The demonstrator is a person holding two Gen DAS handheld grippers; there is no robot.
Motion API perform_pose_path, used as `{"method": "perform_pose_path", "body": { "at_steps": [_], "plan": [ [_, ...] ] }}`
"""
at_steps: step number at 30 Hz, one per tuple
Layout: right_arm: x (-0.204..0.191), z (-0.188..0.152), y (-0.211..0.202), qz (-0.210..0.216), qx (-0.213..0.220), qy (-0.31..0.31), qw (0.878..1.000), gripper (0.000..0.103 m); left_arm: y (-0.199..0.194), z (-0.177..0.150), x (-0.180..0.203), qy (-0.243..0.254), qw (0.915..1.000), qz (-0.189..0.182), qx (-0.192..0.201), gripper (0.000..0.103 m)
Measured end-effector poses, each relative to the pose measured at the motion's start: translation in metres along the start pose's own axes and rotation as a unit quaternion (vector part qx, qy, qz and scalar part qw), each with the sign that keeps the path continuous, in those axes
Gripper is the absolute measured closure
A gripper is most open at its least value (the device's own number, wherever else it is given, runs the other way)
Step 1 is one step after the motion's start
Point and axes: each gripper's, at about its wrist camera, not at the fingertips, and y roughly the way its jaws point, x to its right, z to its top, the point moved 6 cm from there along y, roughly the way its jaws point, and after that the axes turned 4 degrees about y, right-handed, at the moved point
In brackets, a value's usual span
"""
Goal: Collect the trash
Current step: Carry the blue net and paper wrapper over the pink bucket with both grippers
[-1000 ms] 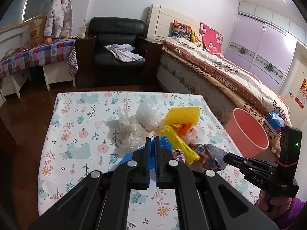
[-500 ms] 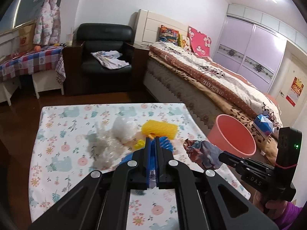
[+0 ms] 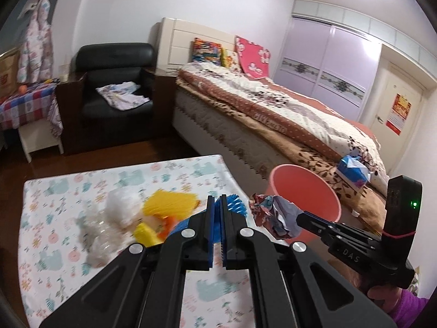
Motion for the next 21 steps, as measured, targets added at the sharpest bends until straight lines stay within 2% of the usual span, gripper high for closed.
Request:
{"method": "perform_pose_path", "body": {
  "at_steps": [12, 21],
  "plan": [
    [0.065, 0.017, -0.02, -0.049, 0.04, 0.057, 0.996, 0.099, 0.045, 0.027, 0.072, 0.042, 0.9974, -0.059, 0.0, 0.1],
    [0.113, 0.018, -0.021, -0.078, 0.045, 0.096, 0.991, 0.099, 0.09, 0.033, 0.126, 0.06, 0.9926, -0.103, -0.02, 0.1]
  ]
}}
